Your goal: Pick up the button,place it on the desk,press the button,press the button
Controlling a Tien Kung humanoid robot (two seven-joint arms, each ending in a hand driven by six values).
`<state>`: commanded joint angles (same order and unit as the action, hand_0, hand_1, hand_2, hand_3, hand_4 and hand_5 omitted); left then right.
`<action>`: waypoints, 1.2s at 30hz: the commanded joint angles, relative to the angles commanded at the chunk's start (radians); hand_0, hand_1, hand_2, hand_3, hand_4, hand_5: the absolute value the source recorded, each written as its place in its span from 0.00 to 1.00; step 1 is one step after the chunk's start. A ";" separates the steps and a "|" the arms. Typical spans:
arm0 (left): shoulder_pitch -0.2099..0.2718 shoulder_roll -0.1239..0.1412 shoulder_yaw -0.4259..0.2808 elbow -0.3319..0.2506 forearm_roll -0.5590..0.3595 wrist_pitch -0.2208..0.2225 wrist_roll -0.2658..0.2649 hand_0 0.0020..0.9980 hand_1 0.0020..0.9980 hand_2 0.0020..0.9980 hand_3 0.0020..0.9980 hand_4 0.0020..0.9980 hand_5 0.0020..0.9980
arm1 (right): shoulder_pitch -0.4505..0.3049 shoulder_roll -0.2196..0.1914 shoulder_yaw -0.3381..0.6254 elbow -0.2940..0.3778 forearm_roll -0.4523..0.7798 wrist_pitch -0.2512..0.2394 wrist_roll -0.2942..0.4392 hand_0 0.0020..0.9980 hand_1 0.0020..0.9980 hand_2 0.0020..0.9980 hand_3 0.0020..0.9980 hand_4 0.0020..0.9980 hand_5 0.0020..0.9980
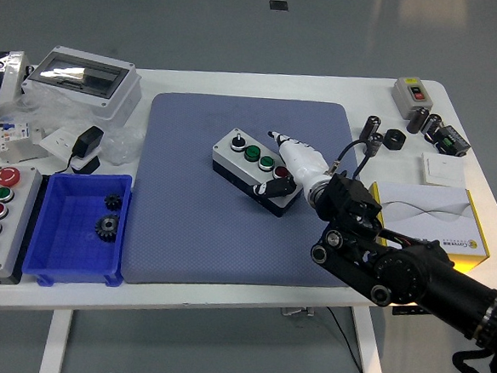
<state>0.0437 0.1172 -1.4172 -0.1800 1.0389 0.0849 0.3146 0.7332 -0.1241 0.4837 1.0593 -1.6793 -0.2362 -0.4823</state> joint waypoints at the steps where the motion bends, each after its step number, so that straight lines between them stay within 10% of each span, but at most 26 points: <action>1: 0.000 0.000 0.000 0.000 0.000 0.000 0.000 0.65 0.58 0.62 0.62 0.67 0.16 | 0.001 0.001 -0.002 -0.002 0.000 0.000 -0.001 1.00 1.00 1.00 1.00 0.98 0.35; 17: -0.002 -0.001 0.003 0.000 0.000 0.000 -0.003 0.65 0.58 0.62 0.62 0.67 0.16 | 0.011 0.016 -0.073 -0.026 -0.003 -0.064 -0.014 1.00 1.00 1.00 1.00 0.98 0.35; 18: -0.003 -0.001 0.004 0.000 0.000 0.000 -0.004 0.65 0.58 0.62 0.62 0.67 0.16 | 0.011 0.017 -0.080 -0.029 -0.007 -0.071 -0.016 0.57 0.81 0.92 1.00 0.99 0.37; 23: -0.004 -0.001 0.008 0.000 -0.003 -0.001 -0.005 0.65 0.58 0.62 0.62 0.67 0.16 | 0.013 0.020 -0.108 -0.043 -0.027 -0.091 -0.024 0.57 0.81 0.92 1.00 0.99 0.37; 24: -0.005 0.000 0.008 0.000 -0.003 -0.001 -0.005 0.65 0.58 0.62 0.62 0.67 0.16 | 0.013 0.020 -0.112 -0.045 -0.030 -0.094 -0.026 0.34 0.63 0.74 1.00 0.86 0.20; 29: -0.006 0.000 0.009 0.000 -0.004 -0.001 -0.007 0.65 0.58 0.62 0.62 0.67 0.16 | 0.014 0.023 -0.129 -0.053 -0.052 -0.110 -0.030 0.34 0.63 0.74 1.00 0.86 0.20; 30: -0.006 0.000 0.009 0.000 -0.004 -0.001 -0.008 0.65 0.58 0.62 0.62 0.67 0.15 | 0.014 0.023 -0.132 -0.054 -0.058 -0.113 -0.030 0.25 0.46 0.57 0.95 0.59 0.10; 35: -0.007 0.000 0.008 0.000 -0.002 -0.001 -0.009 0.65 0.58 0.62 0.62 0.67 0.15 | 0.013 0.023 -0.142 -0.055 -0.074 -0.119 -0.034 0.25 0.46 0.57 0.95 0.59 0.10; 36: -0.007 0.000 0.009 0.000 -0.003 -0.001 -0.010 0.65 0.58 0.62 0.62 0.67 0.15 | 0.013 0.023 -0.144 -0.056 -0.075 -0.118 -0.035 0.16 0.38 0.47 0.73 0.17 0.07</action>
<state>0.0369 0.1167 -1.4085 -0.1800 1.0358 0.0844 0.3049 0.7458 -0.1008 0.3399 1.0038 -1.7544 -0.3544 -0.5174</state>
